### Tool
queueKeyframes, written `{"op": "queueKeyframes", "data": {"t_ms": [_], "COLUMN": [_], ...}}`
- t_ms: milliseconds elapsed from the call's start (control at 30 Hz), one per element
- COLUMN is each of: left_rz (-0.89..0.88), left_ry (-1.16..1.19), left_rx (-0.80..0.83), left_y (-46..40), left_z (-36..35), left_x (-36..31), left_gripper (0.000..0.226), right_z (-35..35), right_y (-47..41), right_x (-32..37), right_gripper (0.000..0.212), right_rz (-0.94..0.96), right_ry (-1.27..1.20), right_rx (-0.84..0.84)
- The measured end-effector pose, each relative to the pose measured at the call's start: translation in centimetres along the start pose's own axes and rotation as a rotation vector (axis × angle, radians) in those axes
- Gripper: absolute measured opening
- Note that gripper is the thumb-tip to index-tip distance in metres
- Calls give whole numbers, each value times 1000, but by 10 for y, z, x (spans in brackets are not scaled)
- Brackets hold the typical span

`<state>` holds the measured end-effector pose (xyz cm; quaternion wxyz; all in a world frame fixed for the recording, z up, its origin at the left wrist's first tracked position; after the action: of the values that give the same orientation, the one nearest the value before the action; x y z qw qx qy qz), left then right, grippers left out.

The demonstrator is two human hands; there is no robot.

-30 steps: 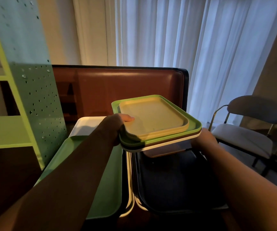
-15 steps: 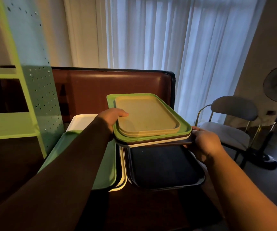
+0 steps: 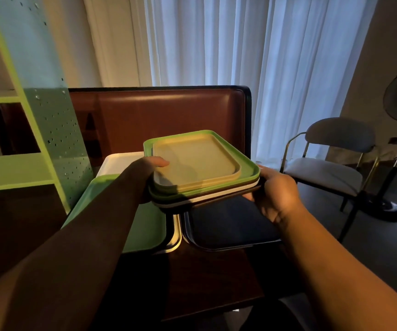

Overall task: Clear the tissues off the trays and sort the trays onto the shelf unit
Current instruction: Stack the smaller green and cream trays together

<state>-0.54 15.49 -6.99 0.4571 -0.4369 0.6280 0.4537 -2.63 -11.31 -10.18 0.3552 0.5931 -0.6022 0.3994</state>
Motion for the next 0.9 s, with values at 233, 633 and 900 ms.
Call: {"op": "queueKeyframes", "data": {"t_ms": [233,633,900], "left_rz": [-211,-445,-608], "left_ry": [-66,-415,-393], "left_rx": [10,112,5], "left_y": [-13,-55,-42], "left_z": [-4,-61,-71], "left_x": [-22,-14,-18], "left_gripper": [26,79,82], "right_z": [8,40,47], "right_y": [-21,-33,-24], "right_x": [3,47,47], "right_gripper": [27,65,44], "right_rz": [-119,167,371], "right_ry": [149,570,593], "right_rx": [118,-243,-251]}}
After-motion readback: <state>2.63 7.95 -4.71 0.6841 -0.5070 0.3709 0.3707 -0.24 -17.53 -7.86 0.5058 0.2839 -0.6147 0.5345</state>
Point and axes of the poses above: each hand's wrist, its own y-axis away from the middle knuckle, its own z-axis out of the back of the hand, x = y × z, the point moved 9 cm from there along -y, towards the middle knuckle, and after that the axes turned 11 degrees about x, right-handed, at the moved point
